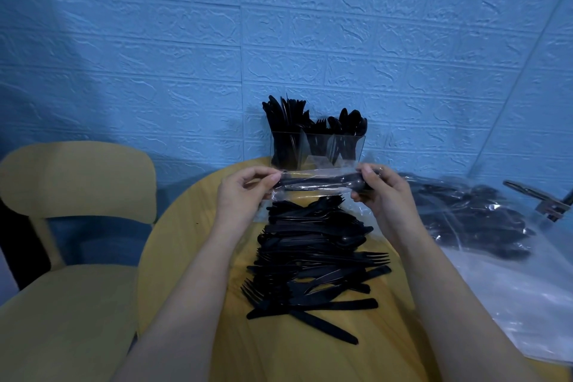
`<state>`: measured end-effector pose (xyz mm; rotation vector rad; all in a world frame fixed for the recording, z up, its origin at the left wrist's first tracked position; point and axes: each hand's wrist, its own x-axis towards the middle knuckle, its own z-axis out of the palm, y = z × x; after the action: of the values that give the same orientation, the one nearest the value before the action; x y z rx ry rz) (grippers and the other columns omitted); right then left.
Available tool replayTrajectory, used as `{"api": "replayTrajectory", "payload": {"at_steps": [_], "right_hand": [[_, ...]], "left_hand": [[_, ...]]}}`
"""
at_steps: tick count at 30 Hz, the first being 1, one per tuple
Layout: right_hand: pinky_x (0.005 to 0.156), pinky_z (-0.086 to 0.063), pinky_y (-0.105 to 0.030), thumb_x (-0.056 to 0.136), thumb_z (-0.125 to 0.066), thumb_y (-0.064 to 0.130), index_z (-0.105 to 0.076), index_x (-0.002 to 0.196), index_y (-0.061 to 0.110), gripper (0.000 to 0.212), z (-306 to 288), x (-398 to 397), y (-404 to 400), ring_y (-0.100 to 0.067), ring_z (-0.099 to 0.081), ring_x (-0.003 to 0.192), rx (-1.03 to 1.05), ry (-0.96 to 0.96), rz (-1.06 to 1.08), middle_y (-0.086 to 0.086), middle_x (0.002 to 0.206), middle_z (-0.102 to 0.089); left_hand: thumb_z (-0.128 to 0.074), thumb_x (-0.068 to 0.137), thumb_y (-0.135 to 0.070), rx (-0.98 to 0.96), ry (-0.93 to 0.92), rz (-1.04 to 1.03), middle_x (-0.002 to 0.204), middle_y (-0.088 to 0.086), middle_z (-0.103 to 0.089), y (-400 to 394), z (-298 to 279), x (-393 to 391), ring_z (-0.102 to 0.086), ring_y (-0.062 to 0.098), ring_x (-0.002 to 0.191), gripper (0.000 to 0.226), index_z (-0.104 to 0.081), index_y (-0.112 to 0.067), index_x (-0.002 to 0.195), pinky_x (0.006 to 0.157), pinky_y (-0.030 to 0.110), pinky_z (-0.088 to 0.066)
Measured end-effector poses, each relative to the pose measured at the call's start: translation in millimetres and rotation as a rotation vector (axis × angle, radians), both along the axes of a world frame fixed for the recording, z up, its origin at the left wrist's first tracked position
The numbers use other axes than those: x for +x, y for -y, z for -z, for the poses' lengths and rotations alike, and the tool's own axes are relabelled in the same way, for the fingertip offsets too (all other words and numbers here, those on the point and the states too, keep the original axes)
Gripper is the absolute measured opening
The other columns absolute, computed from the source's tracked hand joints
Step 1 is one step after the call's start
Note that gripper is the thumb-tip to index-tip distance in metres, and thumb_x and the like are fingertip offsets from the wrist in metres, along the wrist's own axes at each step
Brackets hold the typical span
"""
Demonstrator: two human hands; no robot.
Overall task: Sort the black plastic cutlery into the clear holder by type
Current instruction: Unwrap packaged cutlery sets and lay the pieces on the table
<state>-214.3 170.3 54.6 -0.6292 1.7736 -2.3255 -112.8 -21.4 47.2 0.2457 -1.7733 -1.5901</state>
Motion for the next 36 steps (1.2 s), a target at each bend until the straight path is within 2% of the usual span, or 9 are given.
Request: {"api": "replayTrajectory", "payload": {"at_steps": [5, 11, 15, 20, 24, 27, 30, 32, 36], "right_hand": [[0.058, -0.051, -0.021, 0.094, -0.054, 0.013, -0.062, 0.089, 0.005, 0.013, -1, 0, 1, -0.015, -0.056, 0.060, -0.034, 0.055, -0.012, -0.002, 0.069, -0.058], [0.059, -0.051, -0.020, 0.092, -0.053, 0.014, -0.062, 0.091, 0.005, 0.012, -1, 1, 2, -0.017, -0.054, 0.071, -0.022, 0.010, -0.038, -0.014, 0.092, -0.050], [0.058, -0.051, -0.020, 0.094, -0.052, 0.012, -0.063, 0.091, 0.004, 0.014, -1, 1, 2, -0.017, -0.053, 0.069, -0.007, 0.031, -0.028, -0.012, 0.089, -0.052], [0.058, -0.051, -0.020, 0.093, -0.055, 0.016, -0.064, 0.093, 0.006, 0.013, 1, 0, 3, -0.013, -0.055, 0.058, -0.003, 0.075, -0.016, -0.007, 0.081, -0.048], [0.064, -0.052, -0.022, 0.081, -0.062, 0.022, -0.056, 0.118, 0.015, 0.038, -2, 3, 1, -0.012, -0.059, 0.063, -0.046, 0.038, -0.111, -0.009, 0.106, -0.061], [0.074, -0.052, -0.019, 0.071, -0.070, 0.011, -0.055, 0.121, 0.026, 0.054, -6, 5, -3, -0.010, -0.065, 0.080, 0.093, -0.118, -0.161, 0.007, 0.120, -0.059], [0.074, -0.051, -0.017, 0.078, -0.069, 0.001, -0.066, 0.106, 0.021, 0.035, -5, 6, -2, -0.004, -0.065, 0.079, 0.201, -0.194, -0.039, 0.007, 0.101, -0.066], [0.075, -0.051, -0.021, 0.082, -0.068, 0.008, -0.068, 0.104, 0.021, 0.026, -1, 2, -3, -0.006, -0.060, 0.066, 0.222, -0.179, 0.039, 0.003, 0.077, -0.064], [0.083, -0.052, -0.027, 0.084, -0.068, 0.019, -0.068, 0.108, 0.021, 0.024, 3, -2, -5, -0.009, -0.059, 0.065, 0.261, -0.157, 0.066, 0.003, 0.068, -0.060]], "left_hand": [[-0.066, 0.083, -0.001, 0.049, -0.034, 0.070, 0.066, -0.017, -0.070, -2, -2, 2, -0.064, -0.005, 0.065, 0.018, -0.066, -0.017, 0.076, 0.060, 0.008, -0.048], [-0.067, 0.083, -0.007, 0.124, 0.007, 0.064, 0.065, -0.007, -0.066, 0, -2, 0, -0.062, 0.004, 0.057, 0.016, -0.060, -0.014, 0.070, 0.052, 0.014, -0.051], [-0.065, 0.085, -0.013, 0.089, 0.026, 0.072, 0.070, 0.001, -0.060, 0, 0, 0, -0.059, 0.015, 0.065, 0.017, -0.059, -0.014, 0.069, 0.056, 0.020, -0.056], [-0.060, 0.089, -0.014, 0.049, 0.037, 0.062, 0.076, 0.017, -0.057, -3, -3, 2, -0.058, 0.026, 0.061, 0.014, -0.060, -0.012, 0.075, 0.042, 0.012, -0.042], [-0.060, 0.089, -0.020, 0.138, 0.038, 0.082, 0.067, 0.009, -0.055, -3, -4, 1, -0.054, 0.015, 0.052, 0.012, -0.062, -0.015, 0.078, 0.045, 0.015, -0.045], [-0.057, 0.090, -0.024, 0.303, 0.055, 0.115, 0.067, 0.004, -0.050, -1, -4, 1, -0.052, 0.011, 0.050, 0.013, -0.061, -0.013, 0.084, 0.046, 0.016, -0.048], [-0.052, 0.088, -0.035, 0.512, -0.009, 0.230, 0.078, 0.006, -0.057, 1, -7, 1, -0.058, 0.008, 0.055, 0.027, -0.057, -0.010, 0.095, 0.054, 0.020, -0.053], [-0.054, 0.080, -0.037, 0.538, -0.086, 0.304, 0.087, 0.006, -0.061, 1, -10, 2, -0.064, 0.010, 0.067, 0.033, -0.055, -0.011, 0.102, 0.060, 0.023, -0.056], [-0.069, 0.080, -0.007, 0.176, -0.035, 0.141, 0.097, 0.000, -0.062, 1, -4, -1, -0.064, 0.011, 0.083, 0.025, -0.058, -0.017, 0.100, 0.074, 0.028, -0.057]]}}
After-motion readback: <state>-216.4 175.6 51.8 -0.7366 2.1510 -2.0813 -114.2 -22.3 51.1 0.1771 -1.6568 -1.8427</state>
